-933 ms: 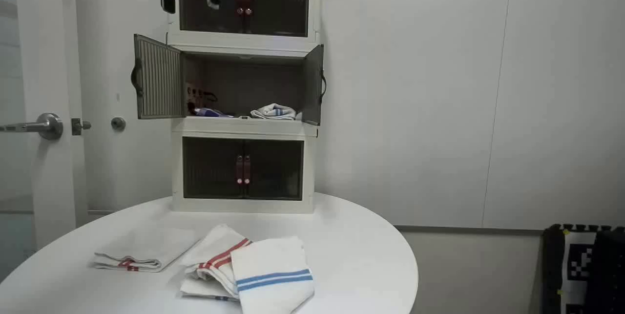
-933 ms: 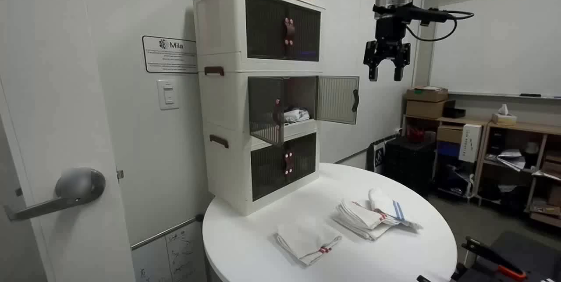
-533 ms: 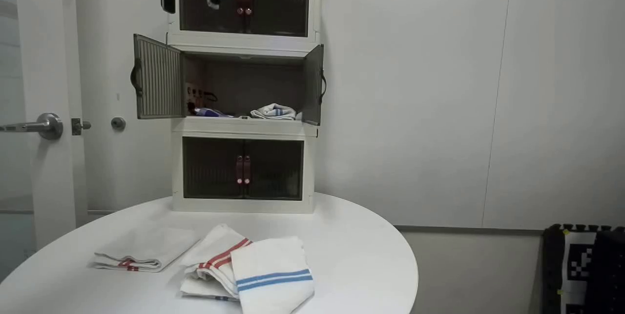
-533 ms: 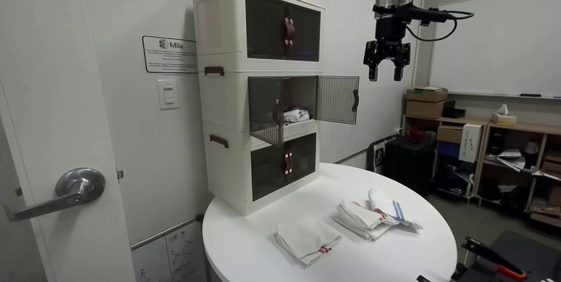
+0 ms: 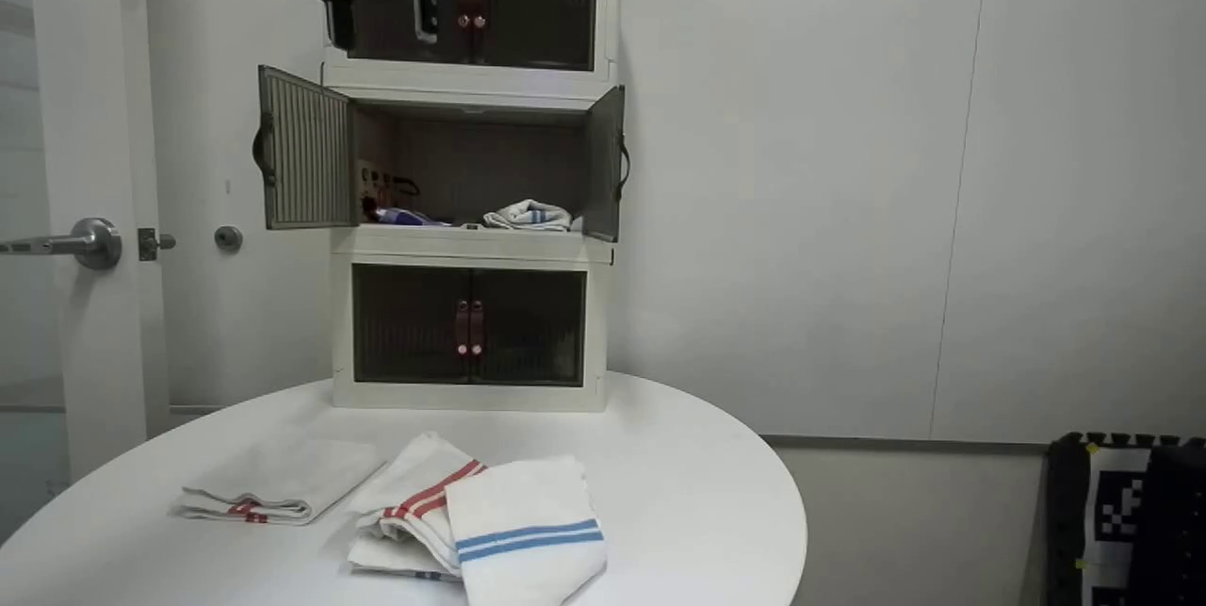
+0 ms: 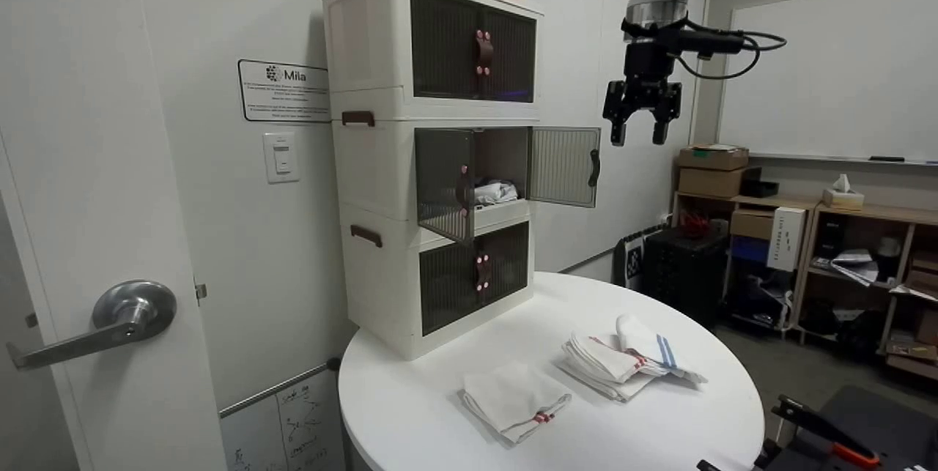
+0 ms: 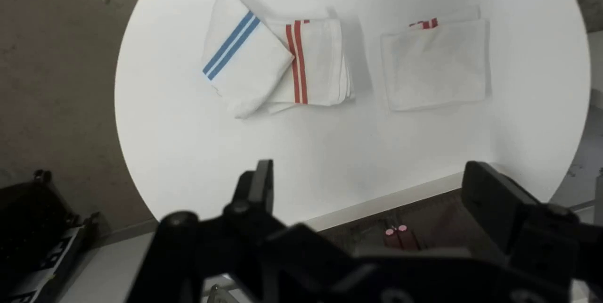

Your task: Put one towel in the middle cabinet

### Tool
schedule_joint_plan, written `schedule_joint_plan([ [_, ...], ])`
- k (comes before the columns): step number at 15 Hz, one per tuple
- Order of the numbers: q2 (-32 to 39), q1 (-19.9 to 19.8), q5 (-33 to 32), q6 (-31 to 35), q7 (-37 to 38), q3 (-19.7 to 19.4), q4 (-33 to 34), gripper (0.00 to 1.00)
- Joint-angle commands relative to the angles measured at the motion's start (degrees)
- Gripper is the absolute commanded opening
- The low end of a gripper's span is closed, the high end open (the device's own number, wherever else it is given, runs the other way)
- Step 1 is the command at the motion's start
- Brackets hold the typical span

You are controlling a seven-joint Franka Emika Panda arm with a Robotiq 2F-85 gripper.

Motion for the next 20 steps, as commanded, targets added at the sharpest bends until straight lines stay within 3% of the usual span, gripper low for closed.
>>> schedule_joint_plan([
  [1,3.85,-1.96,-3.77,15.34,4.03,-0.69,-7.20,1.00],
  [4,11.14,-4.22,-3.26,28.03,5.01,-3.10,-11.57,1.00],
  [8,23.84,-5.49,6.97,42.29,-0.18,-7.42,-12.62,1.00],
  [10,30.10,-6.57,15.94,44.95,-5.24,-6.71,-11.21,1.00],
  [13,37.56,-9.36,25.88,45.67,-11.00,-2.62,-8.13,1.00],
  [17,45.22,-11.22,26.96,50.10,-8.75,0.36,-4.06,1.00],
  [20,50.20,-10.78,23.88,53.57,-5.13,-0.69,-1.49,1.00],
])
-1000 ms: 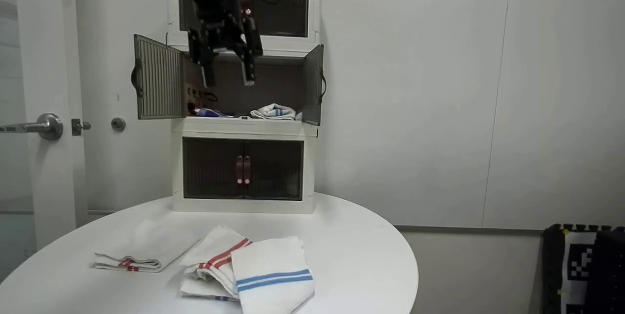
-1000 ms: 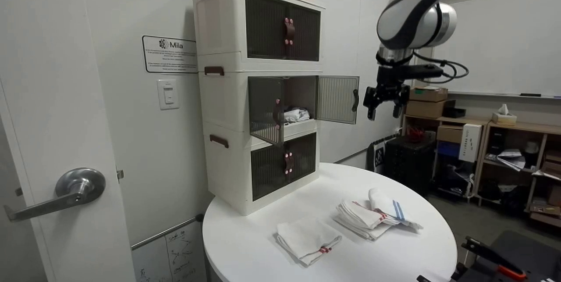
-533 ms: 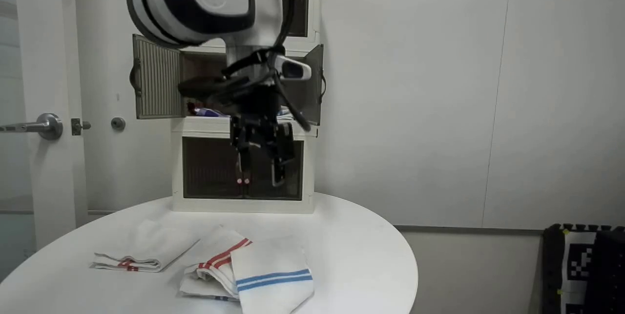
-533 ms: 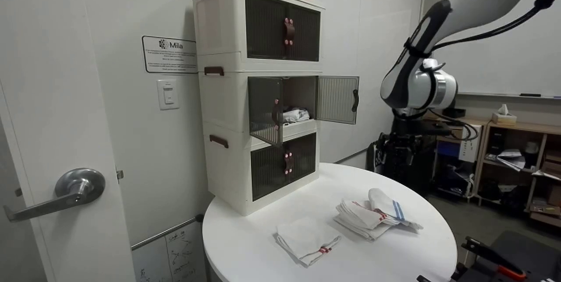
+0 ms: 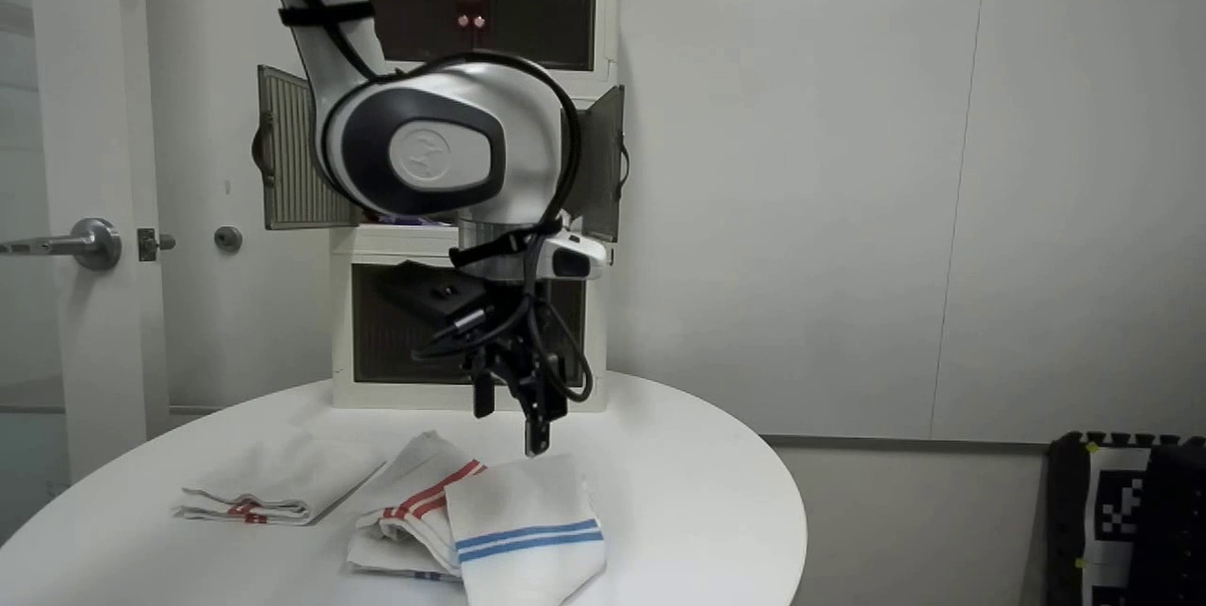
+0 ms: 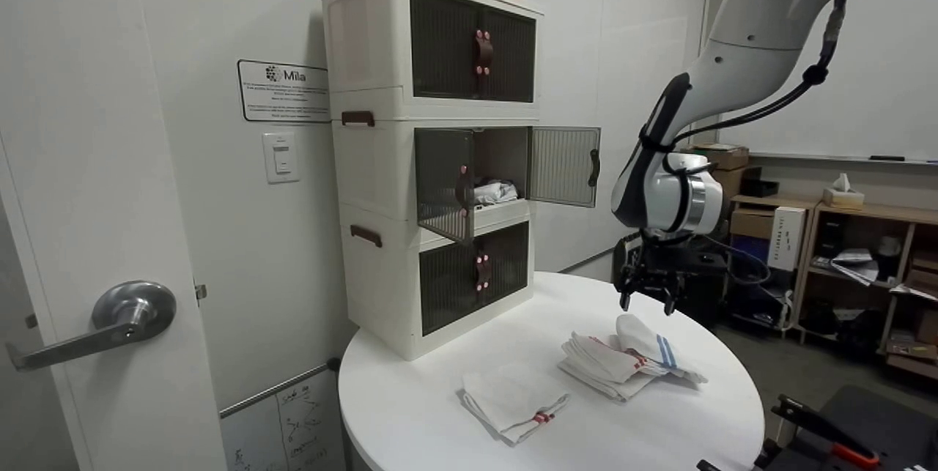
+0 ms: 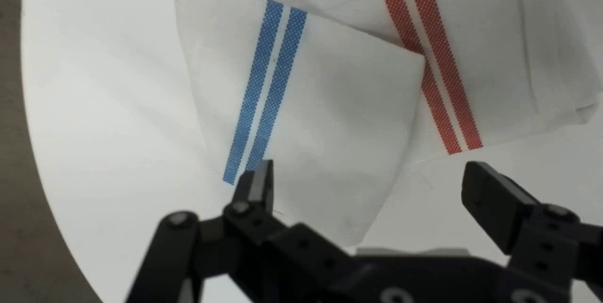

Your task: Put one towel in the middle cabinet

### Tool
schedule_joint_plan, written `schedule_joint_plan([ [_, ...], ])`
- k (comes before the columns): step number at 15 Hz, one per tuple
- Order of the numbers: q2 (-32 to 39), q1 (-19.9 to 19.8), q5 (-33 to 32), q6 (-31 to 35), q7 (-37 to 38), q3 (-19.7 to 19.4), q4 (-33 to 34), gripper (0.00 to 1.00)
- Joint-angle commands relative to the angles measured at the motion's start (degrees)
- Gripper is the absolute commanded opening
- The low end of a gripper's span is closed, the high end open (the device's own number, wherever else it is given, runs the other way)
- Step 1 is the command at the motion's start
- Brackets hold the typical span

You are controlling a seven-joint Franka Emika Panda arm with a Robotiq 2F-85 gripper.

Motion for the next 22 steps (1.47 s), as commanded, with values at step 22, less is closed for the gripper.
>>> schedule_joint_plan([
  [22,18.94,-20.35,-6.53,-2.38,-6.44,11.01,15.27,0.66],
])
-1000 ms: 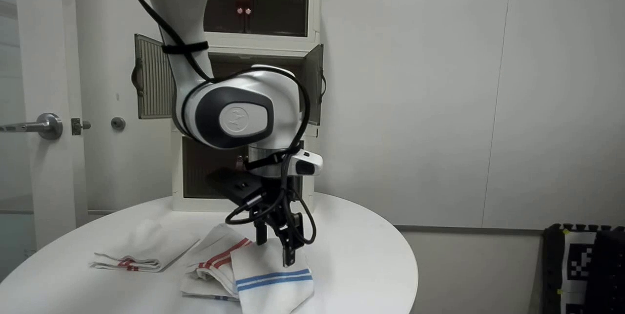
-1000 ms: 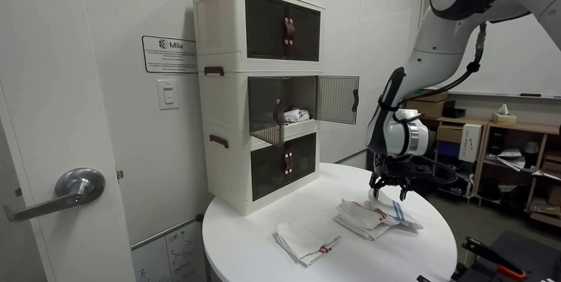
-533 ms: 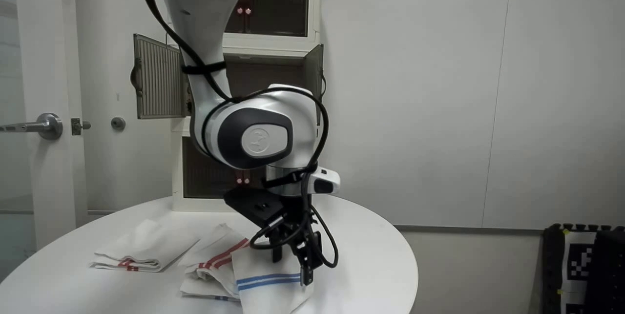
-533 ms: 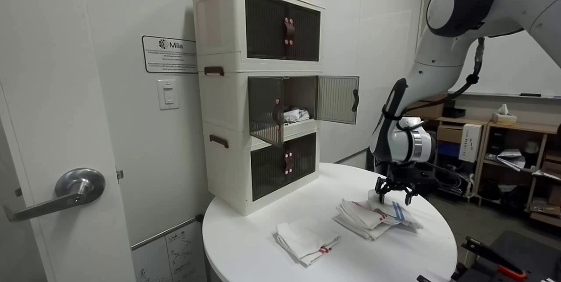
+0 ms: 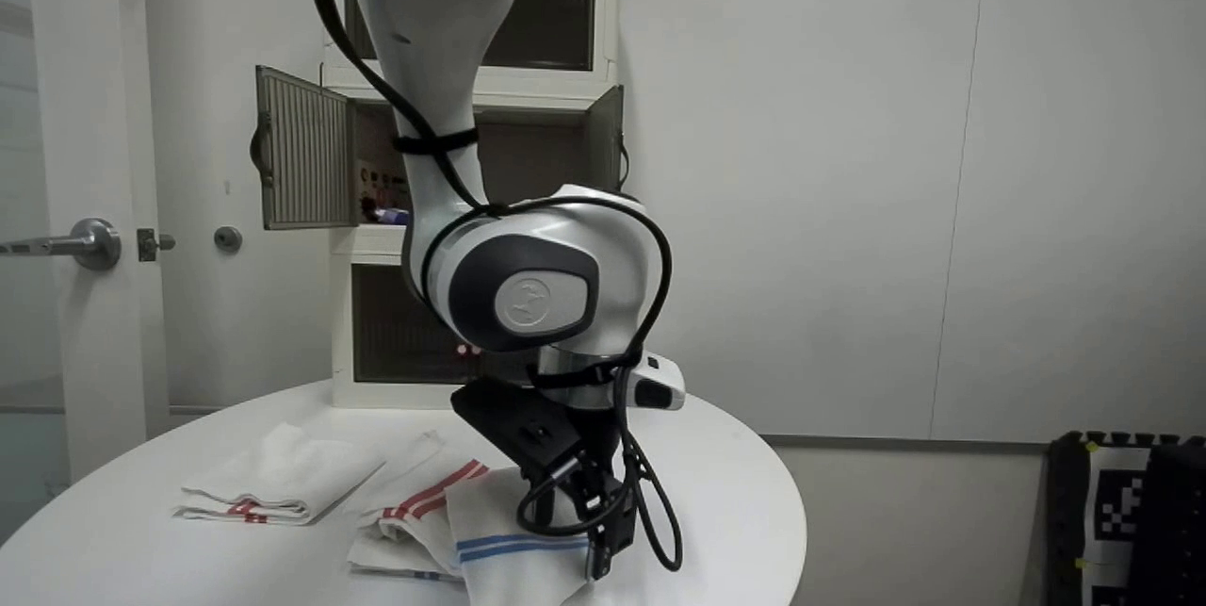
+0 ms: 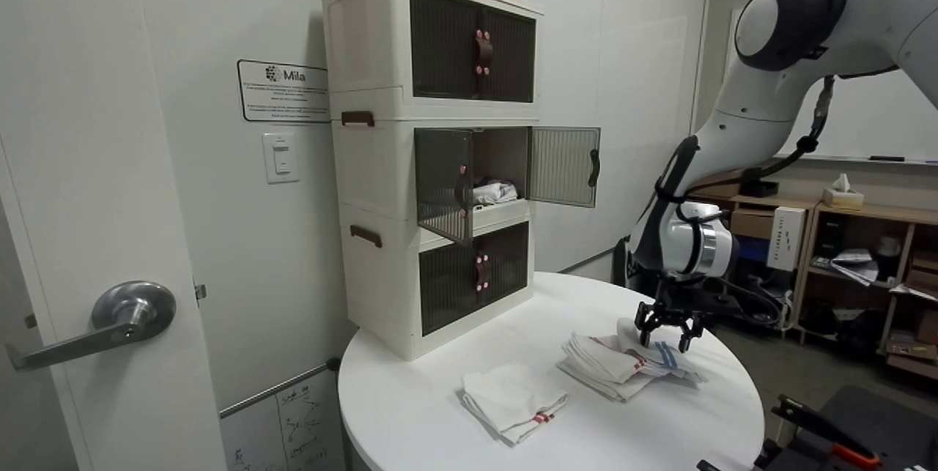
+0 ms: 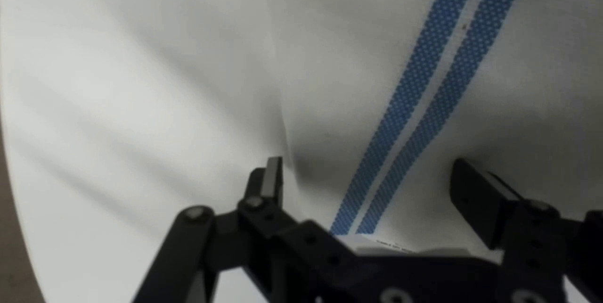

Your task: Put one towel in the middle cabinet

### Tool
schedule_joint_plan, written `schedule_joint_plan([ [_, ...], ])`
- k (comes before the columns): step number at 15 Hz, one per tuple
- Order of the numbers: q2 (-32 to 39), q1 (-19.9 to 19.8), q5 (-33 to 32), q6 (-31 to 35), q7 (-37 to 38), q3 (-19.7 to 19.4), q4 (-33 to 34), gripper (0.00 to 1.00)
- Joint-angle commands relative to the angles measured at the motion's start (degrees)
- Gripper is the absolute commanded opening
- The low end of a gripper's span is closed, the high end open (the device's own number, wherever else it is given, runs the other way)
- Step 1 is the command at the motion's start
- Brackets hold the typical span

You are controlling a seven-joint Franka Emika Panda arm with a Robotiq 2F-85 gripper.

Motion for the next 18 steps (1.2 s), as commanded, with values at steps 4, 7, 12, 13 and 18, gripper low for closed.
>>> schedule_joint_plan([
  [4,0.98,-7.29,0.28,-5.12,-6.62,5.62,2.30,0.35],
  [7,0.94,-7.81,0.34,-5.74,-7.38,6.25,2.40,0.13],
  [12,-0.11,-8.24,0.57,-6.14,-8.25,7.36,1.58,0.01],
  [13,-0.90,-8.60,0.78,-6.18,-8.74,8.09,1.00,0.02],
  [18,-6.54,-12.19,3.36,-4.25,-12.59,14.72,-3.13,0.02],
])
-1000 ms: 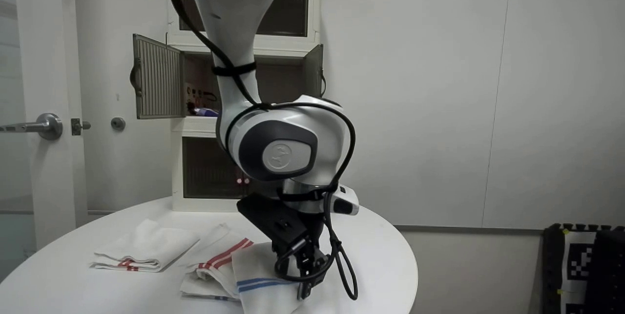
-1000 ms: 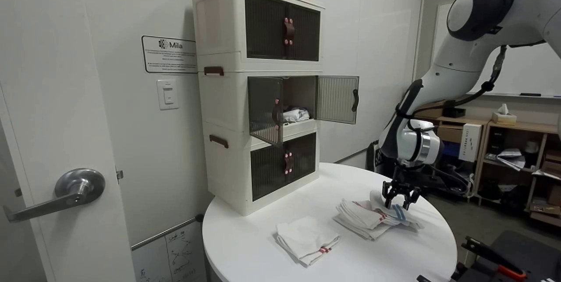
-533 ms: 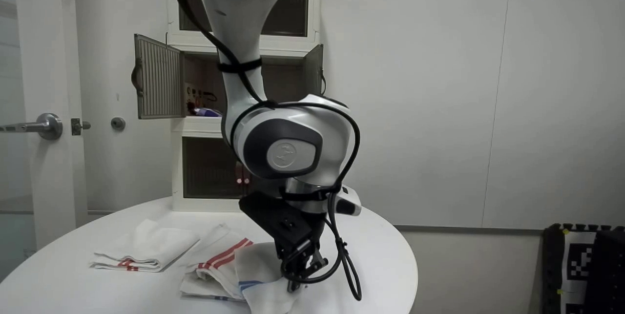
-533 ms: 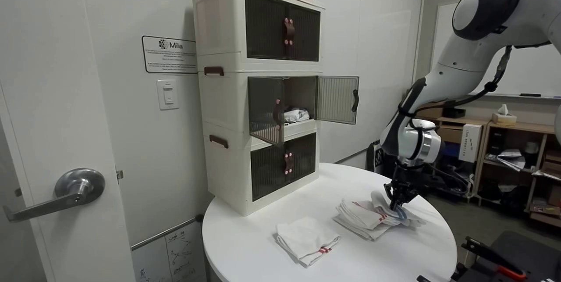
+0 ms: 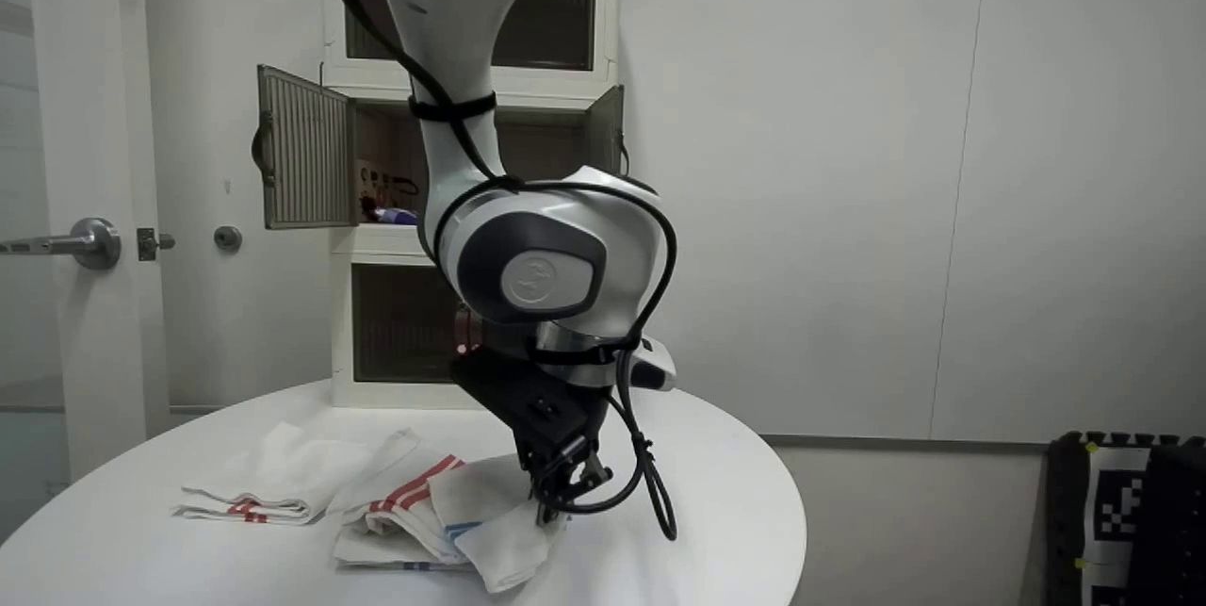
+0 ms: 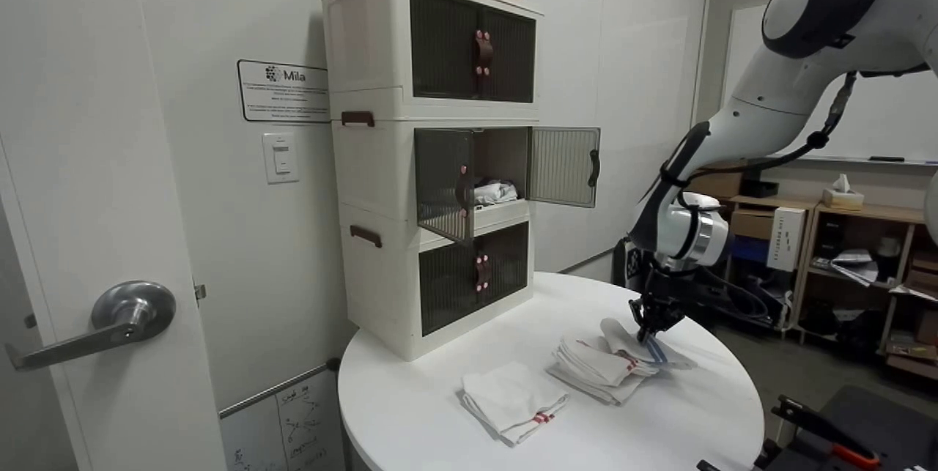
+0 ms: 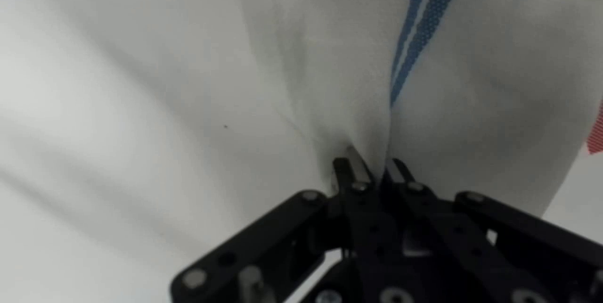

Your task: Put one towel in the middle cabinet

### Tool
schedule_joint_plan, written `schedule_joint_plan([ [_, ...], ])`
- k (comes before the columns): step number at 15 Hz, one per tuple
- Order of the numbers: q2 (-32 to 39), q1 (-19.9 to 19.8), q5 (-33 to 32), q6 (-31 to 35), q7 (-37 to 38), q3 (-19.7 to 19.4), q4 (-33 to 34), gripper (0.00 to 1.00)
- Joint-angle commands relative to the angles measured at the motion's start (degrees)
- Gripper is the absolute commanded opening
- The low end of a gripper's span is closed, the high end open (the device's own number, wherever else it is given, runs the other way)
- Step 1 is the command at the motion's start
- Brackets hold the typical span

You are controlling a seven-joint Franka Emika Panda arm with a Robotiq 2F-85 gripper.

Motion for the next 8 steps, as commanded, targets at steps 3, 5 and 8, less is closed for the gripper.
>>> schedule_joint_plan([
  [3,-9.71,-5.52,5.86,1.36,-6.01,9.34,-6.60,0.02],
  [5,-12.09,-6.02,7.77,0.89,-6.71,11.09,-7.08,0.02],
  [8,-14.31,-4.33,9.31,-0.14,-6.36,11.32,-6.98,0.02],
])
